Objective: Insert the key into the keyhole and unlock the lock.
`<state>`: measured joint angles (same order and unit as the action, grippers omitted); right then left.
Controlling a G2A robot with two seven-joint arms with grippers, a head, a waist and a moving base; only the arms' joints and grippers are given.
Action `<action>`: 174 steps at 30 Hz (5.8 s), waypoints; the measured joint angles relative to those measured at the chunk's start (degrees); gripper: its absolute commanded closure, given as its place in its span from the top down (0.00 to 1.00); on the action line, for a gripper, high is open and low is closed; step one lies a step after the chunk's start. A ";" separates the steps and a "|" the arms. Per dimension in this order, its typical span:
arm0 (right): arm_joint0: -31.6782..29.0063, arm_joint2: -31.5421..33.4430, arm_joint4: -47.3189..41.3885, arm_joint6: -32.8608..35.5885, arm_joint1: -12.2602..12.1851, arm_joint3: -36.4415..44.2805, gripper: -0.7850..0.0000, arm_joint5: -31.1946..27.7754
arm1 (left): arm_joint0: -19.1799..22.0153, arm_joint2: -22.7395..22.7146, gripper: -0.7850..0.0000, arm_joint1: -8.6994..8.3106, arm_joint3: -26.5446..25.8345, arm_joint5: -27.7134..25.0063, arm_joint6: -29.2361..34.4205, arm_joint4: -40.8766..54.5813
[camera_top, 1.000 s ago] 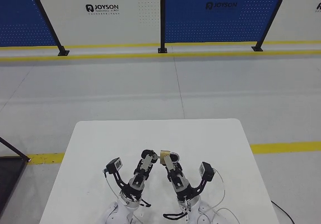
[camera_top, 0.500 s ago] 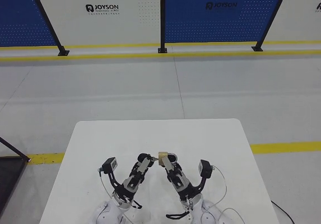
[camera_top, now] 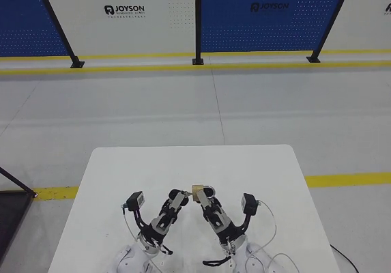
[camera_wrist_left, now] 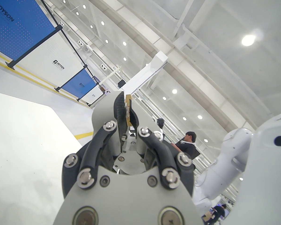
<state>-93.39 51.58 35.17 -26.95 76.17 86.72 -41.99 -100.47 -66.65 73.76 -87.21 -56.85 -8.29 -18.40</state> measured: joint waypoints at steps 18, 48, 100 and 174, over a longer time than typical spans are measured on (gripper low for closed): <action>-0.39 0.39 0.24 1.66 0.27 0.40 0.00 0.65 | -0.35 -1.11 0.00 0.14 -0.34 0.38 -1.83 -6.20; -1.94 1.97 -0.73 5.32 0.16 1.95 0.00 2.21 | -0.98 -2.20 0.00 1.30 -0.01 13.12 -33.18 -51.82; -2.70 2.66 -0.69 6.88 0.33 2.61 0.00 2.70 | 3.30 -0.47 0.00 -1.21 4.85 54.29 -55.45 -88.65; 16.08 -16.74 5.39 41.51 5.38 -16.33 1.00 21.83 | -15.38 -26.17 1.00 -7.90 -10.70 5.97 -9.31 -11.81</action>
<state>-77.31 34.84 40.56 14.56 81.55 70.39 -20.16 -115.85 -92.82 65.86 -97.92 -50.88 -17.60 -30.21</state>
